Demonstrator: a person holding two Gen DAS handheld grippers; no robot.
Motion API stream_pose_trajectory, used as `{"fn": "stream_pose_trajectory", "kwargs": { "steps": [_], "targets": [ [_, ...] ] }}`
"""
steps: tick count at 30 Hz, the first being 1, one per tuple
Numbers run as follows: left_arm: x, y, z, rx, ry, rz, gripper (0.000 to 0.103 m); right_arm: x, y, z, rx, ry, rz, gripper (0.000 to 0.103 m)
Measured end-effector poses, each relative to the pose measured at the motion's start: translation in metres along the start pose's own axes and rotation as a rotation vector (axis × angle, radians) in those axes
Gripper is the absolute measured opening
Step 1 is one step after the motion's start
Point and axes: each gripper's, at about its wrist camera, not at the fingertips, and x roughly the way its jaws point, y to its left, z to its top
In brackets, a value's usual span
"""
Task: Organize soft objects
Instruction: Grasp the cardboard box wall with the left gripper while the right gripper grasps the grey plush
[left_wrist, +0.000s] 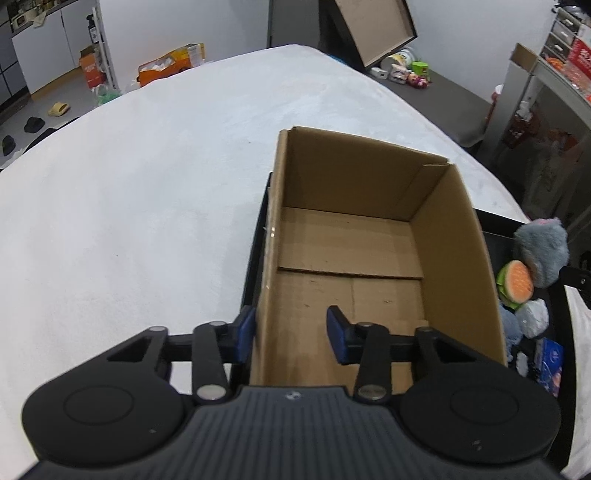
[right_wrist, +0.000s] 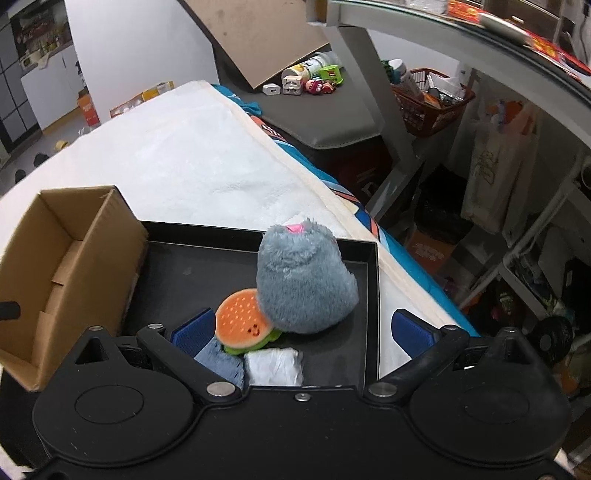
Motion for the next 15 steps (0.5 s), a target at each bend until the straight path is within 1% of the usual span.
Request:
{"fn": "stream_pose_trajectory", "kwargs": {
  "steps": [2, 5, 7, 13, 15],
  "targets": [
    [0.004, 0.001, 0.003, 0.0, 0.002, 0.015, 0.027, 0.008, 0.002, 0.002, -0.018, 0.0, -0.005, 0.102],
    [0.008, 0.003, 0.006, 0.003, 0.008, 0.019, 0.023, 0.019, 0.003, 0.005, -0.038, 0.005, -0.015, 0.101],
    [0.01, 0.005, 0.007, 0.006, 0.015, 0.011, 0.022, 0.024, 0.003, 0.007, -0.049, 0.01, -0.021, 0.1],
    [0.013, 0.015, 0.012, -0.016, 0.034, -0.032, 0.022, 0.04, 0.008, 0.011, -0.069, 0.038, -0.032, 0.092],
    [0.013, 0.017, 0.012, -0.015, 0.034, -0.048, 0.022, 0.045, 0.012, 0.011, -0.091, 0.045, -0.046, 0.085]
  ]
}}
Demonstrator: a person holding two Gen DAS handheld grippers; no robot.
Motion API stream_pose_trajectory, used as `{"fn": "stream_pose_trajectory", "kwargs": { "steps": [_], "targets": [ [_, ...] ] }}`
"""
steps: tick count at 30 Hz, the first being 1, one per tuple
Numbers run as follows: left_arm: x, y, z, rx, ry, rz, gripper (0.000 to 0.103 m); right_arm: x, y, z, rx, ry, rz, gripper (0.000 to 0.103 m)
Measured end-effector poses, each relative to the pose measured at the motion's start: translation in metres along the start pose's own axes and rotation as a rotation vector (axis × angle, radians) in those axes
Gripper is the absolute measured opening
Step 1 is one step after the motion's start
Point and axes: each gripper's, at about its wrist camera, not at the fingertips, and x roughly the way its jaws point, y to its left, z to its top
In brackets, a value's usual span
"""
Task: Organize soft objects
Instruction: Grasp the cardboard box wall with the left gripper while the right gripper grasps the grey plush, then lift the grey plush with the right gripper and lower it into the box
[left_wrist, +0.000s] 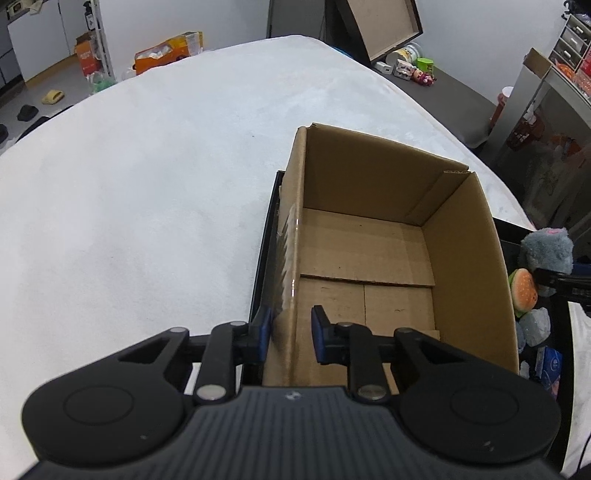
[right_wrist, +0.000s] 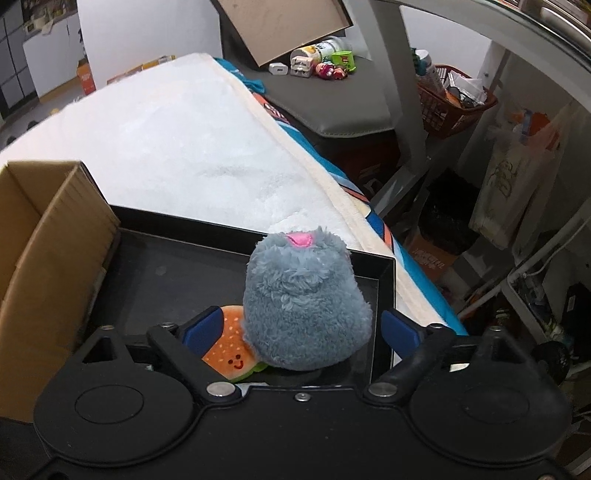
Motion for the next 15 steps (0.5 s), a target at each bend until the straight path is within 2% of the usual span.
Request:
{"fn": "stream_pose_trajectory", "kwargs": {
  "steps": [2, 5, 11, 15],
  "targets": [
    [0.0, 0.003, -0.001, -0.009, -0.003, -0.02, 0.022, 0.005, 0.004, 0.001, -0.019, 0.018, -0.02, 0.067],
    [0.002, 0.008, -0.003, -0.022, -0.011, -0.047, 0.022, 0.002, 0.005, 0.002, -0.023, 0.012, -0.028, 0.061],
    [0.003, 0.009, -0.004, -0.007, -0.036, -0.066, 0.022, -0.013, 0.009, 0.003, 0.001, -0.01, -0.04, 0.058],
    [0.003, 0.004, -0.005, 0.001, -0.053, -0.049, 0.022, -0.03, 0.017, 0.007, -0.014, -0.029, -0.049, 0.058]
  ]
}}
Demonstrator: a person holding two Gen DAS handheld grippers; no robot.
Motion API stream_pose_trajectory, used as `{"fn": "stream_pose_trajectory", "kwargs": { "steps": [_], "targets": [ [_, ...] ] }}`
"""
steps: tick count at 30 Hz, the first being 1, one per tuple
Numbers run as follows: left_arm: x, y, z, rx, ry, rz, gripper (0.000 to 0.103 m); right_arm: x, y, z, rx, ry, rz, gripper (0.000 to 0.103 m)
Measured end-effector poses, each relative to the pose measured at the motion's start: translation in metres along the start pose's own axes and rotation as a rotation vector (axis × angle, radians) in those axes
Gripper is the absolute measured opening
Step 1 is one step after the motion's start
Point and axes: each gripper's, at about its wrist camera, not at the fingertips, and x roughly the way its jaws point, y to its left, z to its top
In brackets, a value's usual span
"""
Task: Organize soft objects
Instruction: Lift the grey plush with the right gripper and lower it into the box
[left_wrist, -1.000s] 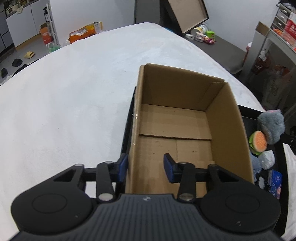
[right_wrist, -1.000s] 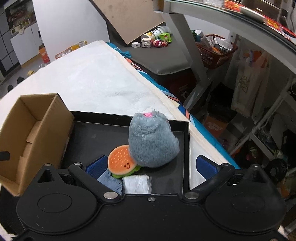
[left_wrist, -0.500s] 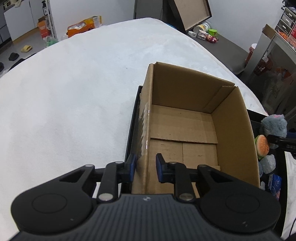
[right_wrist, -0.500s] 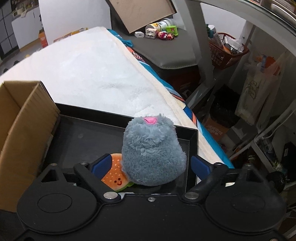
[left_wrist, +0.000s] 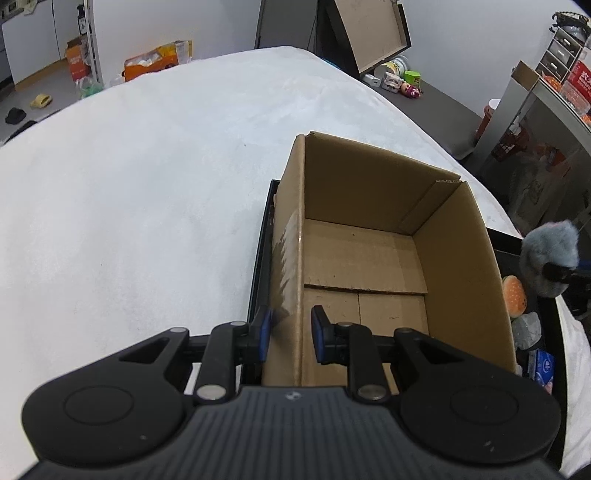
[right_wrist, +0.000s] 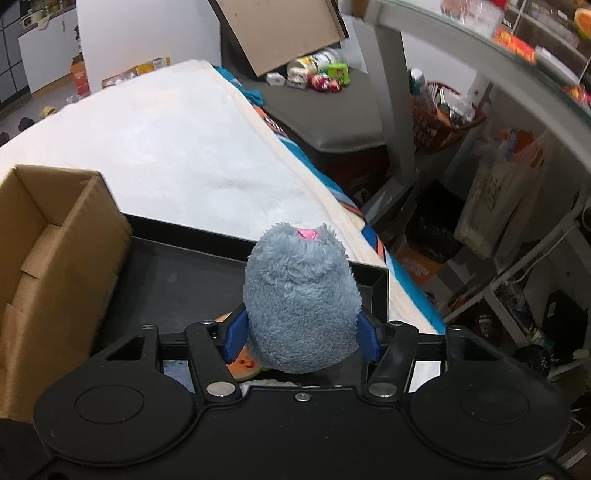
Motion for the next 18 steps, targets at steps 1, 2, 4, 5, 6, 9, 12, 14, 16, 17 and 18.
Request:
{"fn": "stream_pose_trajectory", "kwargs": {
  "steps": [1, 2, 4, 5, 6, 9, 12, 14, 16, 17, 18],
  "targets": [
    [-0.001, 0.0, 0.0, 0.003, -0.002, 0.0, 0.022, -0.005, 0.002, 0.001, -0.009, -0.009, 0.001, 0.058],
    [-0.001, -0.002, -0.001, 0.006, -0.004, -0.001, 0.022, -0.01, 0.005, 0.003, -0.016, -0.02, 0.003, 0.058],
    [-0.003, -0.001, -0.003, 0.005, -0.006, -0.006, 0.022, -0.02, 0.01, 0.007, -0.028, -0.043, 0.01, 0.058],
    [-0.004, -0.001, -0.003, 0.007, -0.008, -0.007, 0.022, -0.025, 0.012, 0.009, -0.031, -0.054, 0.015, 0.058],
    [-0.005, -0.002, -0.004, 0.012, -0.012, -0.006, 0.022, -0.03, 0.014, 0.011, -0.034, -0.065, 0.023, 0.058],
    [-0.008, -0.002, -0.008, 0.023, -0.021, -0.002, 0.022, -0.042, 0.022, 0.016, -0.049, -0.097, 0.037, 0.058],
    [-0.01, 0.0, -0.008, 0.015, -0.023, -0.011, 0.022, -0.051, 0.029, 0.02, -0.061, -0.119, 0.054, 0.058],
    [-0.011, 0.001, -0.007, 0.008, -0.024, -0.017, 0.022, -0.058, 0.037, 0.022, -0.072, -0.132, 0.063, 0.058],
    [-0.011, 0.003, -0.006, 0.001, -0.025, -0.021, 0.022, -0.063, 0.044, 0.024, -0.085, -0.144, 0.074, 0.058],
    [-0.012, 0.004, -0.006, 0.002, -0.026, -0.022, 0.022, -0.065, 0.047, 0.026, -0.09, -0.149, 0.081, 0.058],
    [-0.012, 0.003, -0.006, 0.007, -0.026, -0.022, 0.022, -0.067, 0.051, 0.028, -0.095, -0.155, 0.089, 0.058]
  ]
}}
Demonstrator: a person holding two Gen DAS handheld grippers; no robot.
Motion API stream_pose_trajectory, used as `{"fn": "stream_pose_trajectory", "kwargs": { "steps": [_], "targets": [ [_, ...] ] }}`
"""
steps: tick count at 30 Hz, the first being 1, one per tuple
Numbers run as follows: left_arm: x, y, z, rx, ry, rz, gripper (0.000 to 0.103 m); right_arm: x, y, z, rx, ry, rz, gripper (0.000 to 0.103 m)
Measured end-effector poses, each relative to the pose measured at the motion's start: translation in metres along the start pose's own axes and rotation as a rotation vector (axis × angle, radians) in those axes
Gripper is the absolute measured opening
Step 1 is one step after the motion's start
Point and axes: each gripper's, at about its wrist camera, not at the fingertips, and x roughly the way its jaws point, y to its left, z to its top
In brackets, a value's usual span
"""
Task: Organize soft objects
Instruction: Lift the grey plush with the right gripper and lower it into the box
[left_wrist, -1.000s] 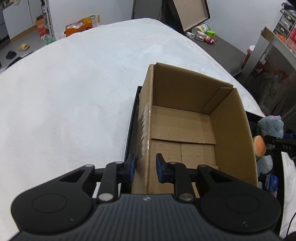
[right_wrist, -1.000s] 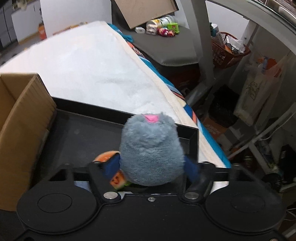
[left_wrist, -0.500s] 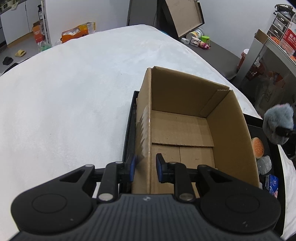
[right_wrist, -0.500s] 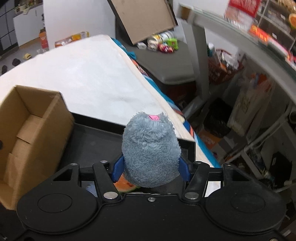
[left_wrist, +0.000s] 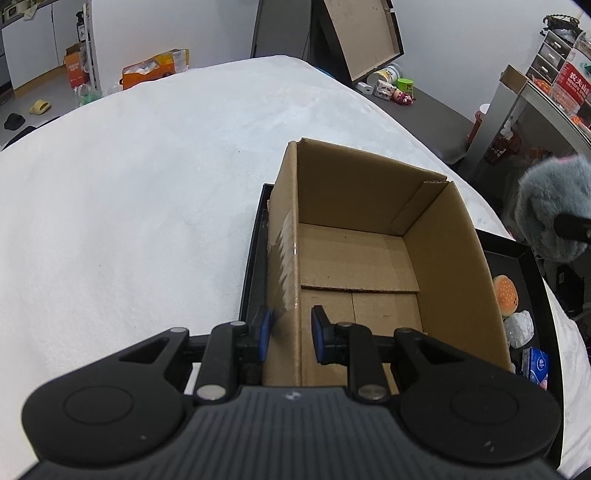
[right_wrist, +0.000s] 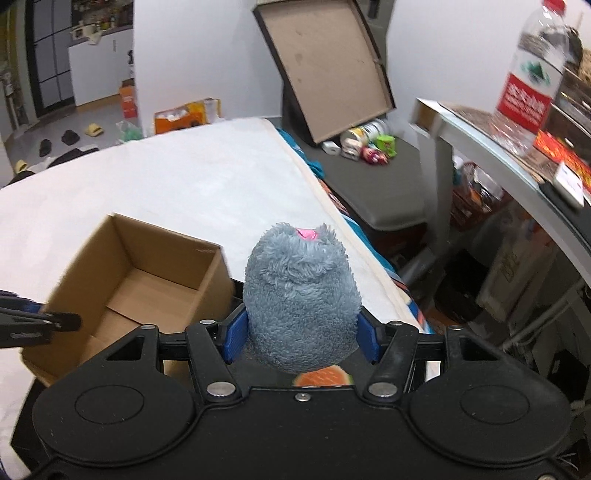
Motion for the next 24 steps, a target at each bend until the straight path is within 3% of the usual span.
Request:
{"fn": "stream_pose_trajectory", "kwargs": {
  "steps": [12, 24],
  "targets": [
    [0.004, 0.005, -0.001, -0.002, 0.009, -0.027, 0.023, 0.008, 0.054, 0.021, -0.046, -0.016, 0.152, 0.058],
    [0.011, 0.017, 0.003, -0.049, 0.001, -0.074, 0.021, 0.031, 0.097, 0.027, -0.124, 0.021, 0.181, 0.058]
  ]
}}
